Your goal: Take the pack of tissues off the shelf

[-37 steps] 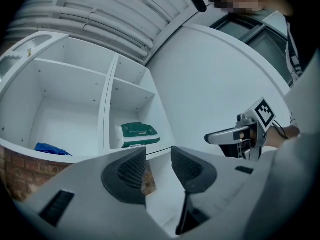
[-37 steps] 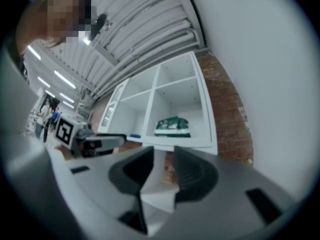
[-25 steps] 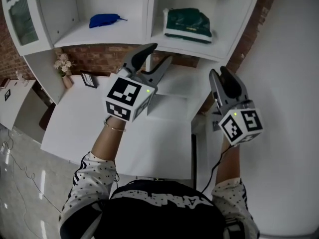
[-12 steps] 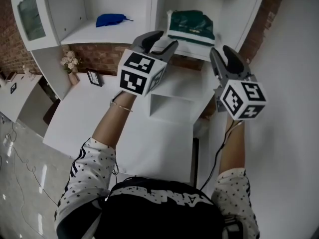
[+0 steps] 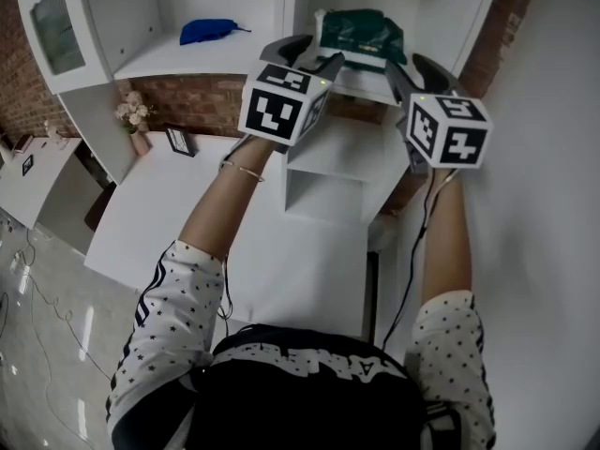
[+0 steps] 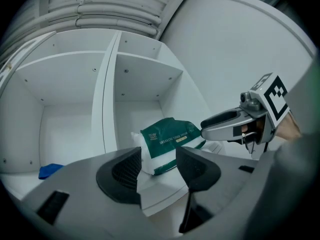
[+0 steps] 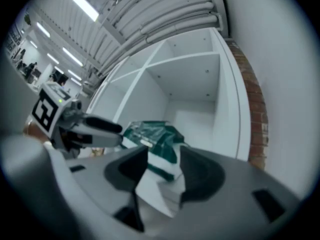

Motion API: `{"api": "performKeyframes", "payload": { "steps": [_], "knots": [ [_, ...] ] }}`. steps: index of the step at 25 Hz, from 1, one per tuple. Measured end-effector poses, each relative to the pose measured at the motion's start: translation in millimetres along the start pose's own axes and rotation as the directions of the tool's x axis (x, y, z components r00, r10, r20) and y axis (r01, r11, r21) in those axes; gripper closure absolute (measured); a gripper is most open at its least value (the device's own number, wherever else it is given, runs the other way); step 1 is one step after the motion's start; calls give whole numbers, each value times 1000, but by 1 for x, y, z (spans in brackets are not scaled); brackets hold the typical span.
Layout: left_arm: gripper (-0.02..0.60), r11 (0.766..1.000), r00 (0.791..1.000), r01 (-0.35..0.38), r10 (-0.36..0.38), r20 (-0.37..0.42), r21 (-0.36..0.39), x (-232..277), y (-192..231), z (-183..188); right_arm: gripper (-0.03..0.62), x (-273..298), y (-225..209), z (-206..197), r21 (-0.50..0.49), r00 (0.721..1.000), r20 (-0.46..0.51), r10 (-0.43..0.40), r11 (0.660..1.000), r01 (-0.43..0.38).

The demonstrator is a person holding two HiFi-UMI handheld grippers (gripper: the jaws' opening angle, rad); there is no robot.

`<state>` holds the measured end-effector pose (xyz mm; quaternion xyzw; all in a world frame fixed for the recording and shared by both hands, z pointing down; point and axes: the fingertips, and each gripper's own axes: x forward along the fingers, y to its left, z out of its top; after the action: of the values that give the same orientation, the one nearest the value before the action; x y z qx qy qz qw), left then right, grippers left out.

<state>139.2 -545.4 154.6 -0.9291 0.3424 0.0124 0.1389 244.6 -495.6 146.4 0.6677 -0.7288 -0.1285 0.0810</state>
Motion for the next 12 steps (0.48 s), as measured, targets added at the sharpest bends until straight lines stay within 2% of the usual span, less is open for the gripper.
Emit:
{"api": "performKeyframes", "payload": {
  "steps": [12],
  "knots": [
    [319, 998, 998, 8, -4, -70, 59, 18, -5, 1, 382, 23, -13, -14, -10, 996, -85, -28, 1000, 27]
  ]
}}
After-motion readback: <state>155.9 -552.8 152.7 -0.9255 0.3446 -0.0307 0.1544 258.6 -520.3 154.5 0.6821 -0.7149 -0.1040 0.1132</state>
